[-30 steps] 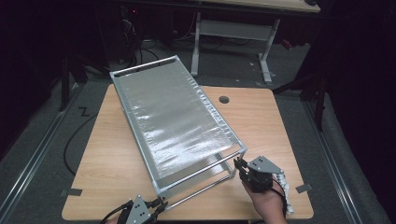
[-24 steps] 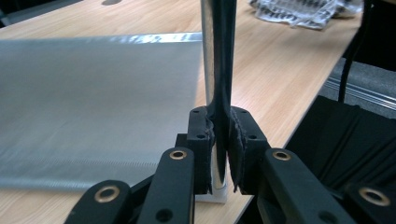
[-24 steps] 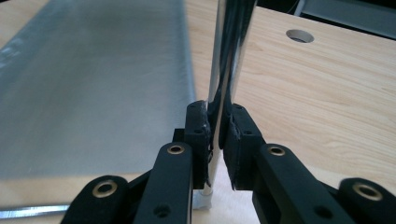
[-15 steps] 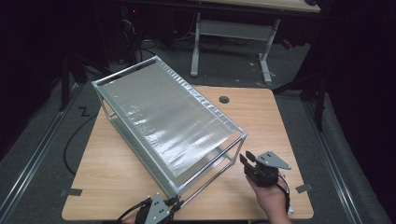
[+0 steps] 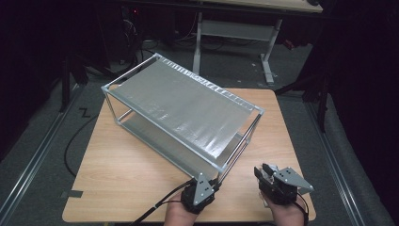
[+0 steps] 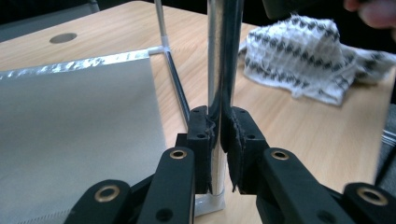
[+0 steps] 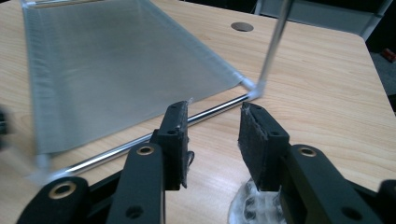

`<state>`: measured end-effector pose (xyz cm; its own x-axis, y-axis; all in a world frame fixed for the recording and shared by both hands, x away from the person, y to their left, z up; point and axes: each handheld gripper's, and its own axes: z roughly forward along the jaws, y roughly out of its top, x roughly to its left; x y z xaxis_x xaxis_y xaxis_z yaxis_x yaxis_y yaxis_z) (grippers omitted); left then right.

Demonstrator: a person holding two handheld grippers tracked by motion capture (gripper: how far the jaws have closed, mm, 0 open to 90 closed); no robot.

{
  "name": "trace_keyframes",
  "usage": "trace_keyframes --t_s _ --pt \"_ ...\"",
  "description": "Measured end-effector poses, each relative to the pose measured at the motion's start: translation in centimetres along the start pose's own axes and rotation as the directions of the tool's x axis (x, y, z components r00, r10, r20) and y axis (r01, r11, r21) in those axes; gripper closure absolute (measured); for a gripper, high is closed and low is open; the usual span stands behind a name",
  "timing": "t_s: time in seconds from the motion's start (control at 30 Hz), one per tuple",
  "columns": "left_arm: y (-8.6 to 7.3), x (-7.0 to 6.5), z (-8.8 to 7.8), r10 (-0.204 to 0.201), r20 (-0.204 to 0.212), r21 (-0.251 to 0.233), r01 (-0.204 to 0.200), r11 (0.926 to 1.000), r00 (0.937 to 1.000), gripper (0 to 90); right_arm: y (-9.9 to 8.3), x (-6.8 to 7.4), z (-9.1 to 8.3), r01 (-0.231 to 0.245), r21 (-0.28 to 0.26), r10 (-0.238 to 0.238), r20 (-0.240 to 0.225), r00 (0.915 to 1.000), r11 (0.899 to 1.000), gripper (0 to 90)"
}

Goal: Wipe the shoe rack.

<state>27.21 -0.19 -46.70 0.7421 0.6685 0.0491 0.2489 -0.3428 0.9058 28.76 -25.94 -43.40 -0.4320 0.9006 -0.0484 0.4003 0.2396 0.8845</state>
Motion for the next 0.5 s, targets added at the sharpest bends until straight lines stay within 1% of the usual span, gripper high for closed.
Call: trace_keyframes --t_s 0.07,0.1,0.13,0.2,0.23,0.27,0.3,0.37,0.4,0.43,0.47,0.5 --pt "0.3 -0.2 0.5 -0.008 0.002 -0.003 0.008 1.0 1.0 79.2 0.0 0.3 -0.3 0.002 0.003 -0.002 -0.011 0.9999 1.0 60.2" --pt "0.3 -0.2 0.5 -0.008 0.002 -0.003 0.008 1.0 1.0 76.5 0.0 0.5 -0.4 0.005 0.001 -0.005 -0.015 0.9999 1.0 59.2" --pt "0.2 -0.3 0.5 0.004 0.012 -0.001 -0.004 1.0 0.9999 71.9 0.0 0.8 -0.5 0.006 -0.003 -0.006 -0.019 0.9998 1.0 58.1" --pt "-0.2 -0.3 -0.2 0.012 0.032 0.002 -0.012 0.9999 0.9994 63.8 0.1 1.3 -0.7 0.015 -0.007 -0.016 -0.026 0.9995 1.0 55.7" --pt "-0.4 -0.2 -0.6 0.016 0.037 0.006 -0.016 0.9999 0.9992 60.4 0.1 1.5 -0.8 0.016 -0.009 -0.016 -0.029 0.9995 1.0 54.1" --pt "-0.4 -0.2 -0.6 0.016 0.037 0.006 -0.016 0.9999 0.9992 58.0 0.1 1.6 -0.9 0.018 -0.013 -0.018 -0.033 0.9993 1.0 52.8" --pt "-1.0 0.2 -2.0 0.032 0.051 0.014 -0.032 0.9994 0.9982 54.9 0.2 1.8 -1.0 0.016 -0.016 -0.017 -0.036 0.9992 1.0 51.2" --pt "-1.5 1.0 -3.7 0.065 0.044 0.015 -0.066 0.9977 0.9969 51.7 0.1 2.1 -1.1 0.016 -0.02 -0.017 -0.036 0.9992 1.0 49.0" --pt "-1.5 1.0 -3.7 0.065 0.044 0.015 -0.066 0.9977 0.9969 50.1 0.1 2.3 -1.2 0.016 -0.02 -0.017 -0.037 0.9992 1.0 48.2" --pt "-1.7 1.4 -4.6 0.073 0.041 0.016 -0.073 0.9972 0.9965 48.3 0.1 2.5 -1.2 0.016 -0.02 -0.017 -0.043 0.9989 1.0 47.3" --pt "-2.2 2.4 -6.0 0.069 0.039 0.026 -0.07 0.9972 0.9968 46.4 0.0 2.7 -1.3 0.019 -0.019 -0.02 -0.047 0.9987 1.0 46.3" --pt "-2.4 3.0 -6.6 0.07 0.036 0.037 -0.072 0.9968 0.9969 44.9 0.0 2.9 -1.3 0.024 -0.018 -0.025 -0.048 0.9985 1.0 45.3"
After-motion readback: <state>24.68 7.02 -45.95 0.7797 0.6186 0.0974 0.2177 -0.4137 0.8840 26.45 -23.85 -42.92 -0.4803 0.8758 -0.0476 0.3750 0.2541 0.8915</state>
